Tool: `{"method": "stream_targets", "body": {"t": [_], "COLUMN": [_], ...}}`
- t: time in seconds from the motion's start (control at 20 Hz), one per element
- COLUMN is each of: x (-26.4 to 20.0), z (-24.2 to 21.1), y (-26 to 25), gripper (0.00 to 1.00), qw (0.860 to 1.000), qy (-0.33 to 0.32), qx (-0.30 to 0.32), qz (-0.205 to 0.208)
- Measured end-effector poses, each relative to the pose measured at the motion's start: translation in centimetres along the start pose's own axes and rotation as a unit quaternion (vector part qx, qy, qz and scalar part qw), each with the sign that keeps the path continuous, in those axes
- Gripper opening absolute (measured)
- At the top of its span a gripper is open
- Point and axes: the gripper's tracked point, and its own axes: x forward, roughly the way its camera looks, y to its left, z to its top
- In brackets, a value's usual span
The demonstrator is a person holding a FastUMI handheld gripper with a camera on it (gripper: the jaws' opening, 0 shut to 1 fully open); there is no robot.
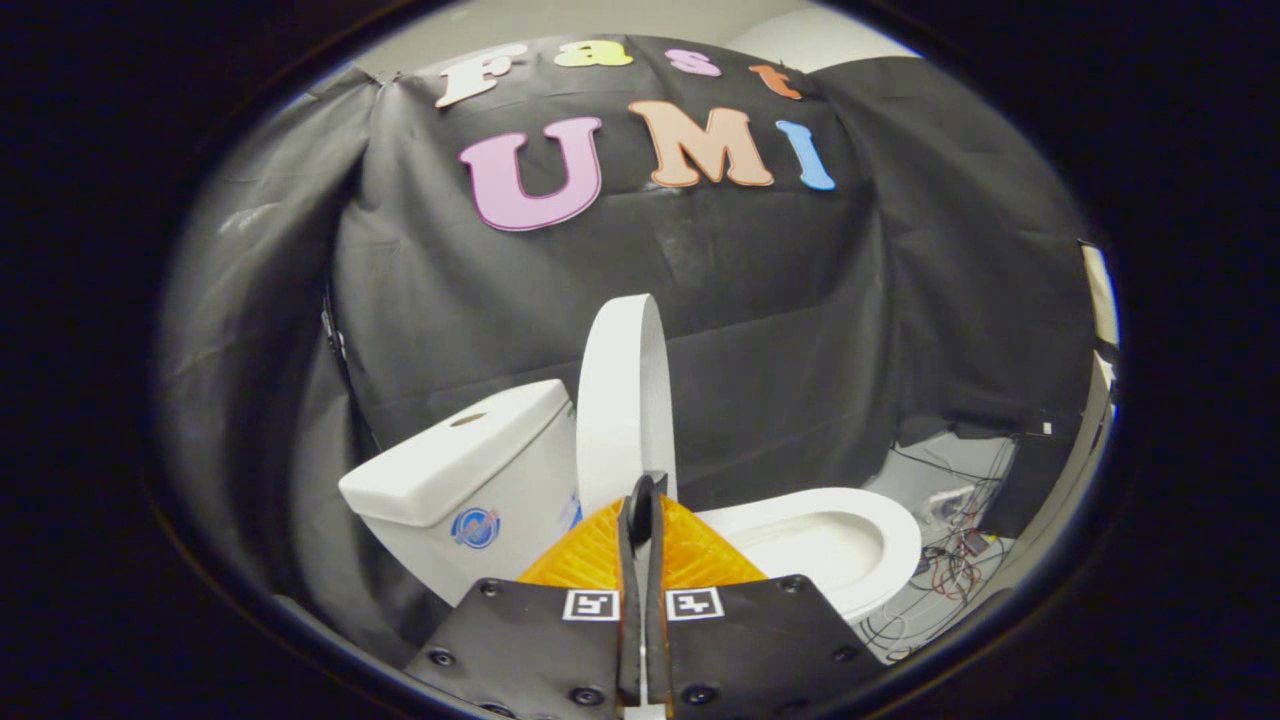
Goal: Open the toilet lid.
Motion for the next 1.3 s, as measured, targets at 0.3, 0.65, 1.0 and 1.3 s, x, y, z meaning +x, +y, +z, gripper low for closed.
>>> {"method": "stream_targets", "body": {"t": [0.3, 0.65, 1.0, 1.3], "x": [0.4, 0.8, 1.1, 1.1], "z": [-0.5, -1.6, -2.5, -2.6], "y": [3.0, 6.2, 7.8, 8.0], "gripper": [0.03, 0.03, 0.03, 0.03], "qw": [0.999, 0.997, 0.993, 0.99], "qy": [0.006, 0.014, 0.022, 0.023], "qx": [-0.013, -0.027, -0.054, -0.069], "qz": [0.035, 0.072, 0.105, 0.124]}}
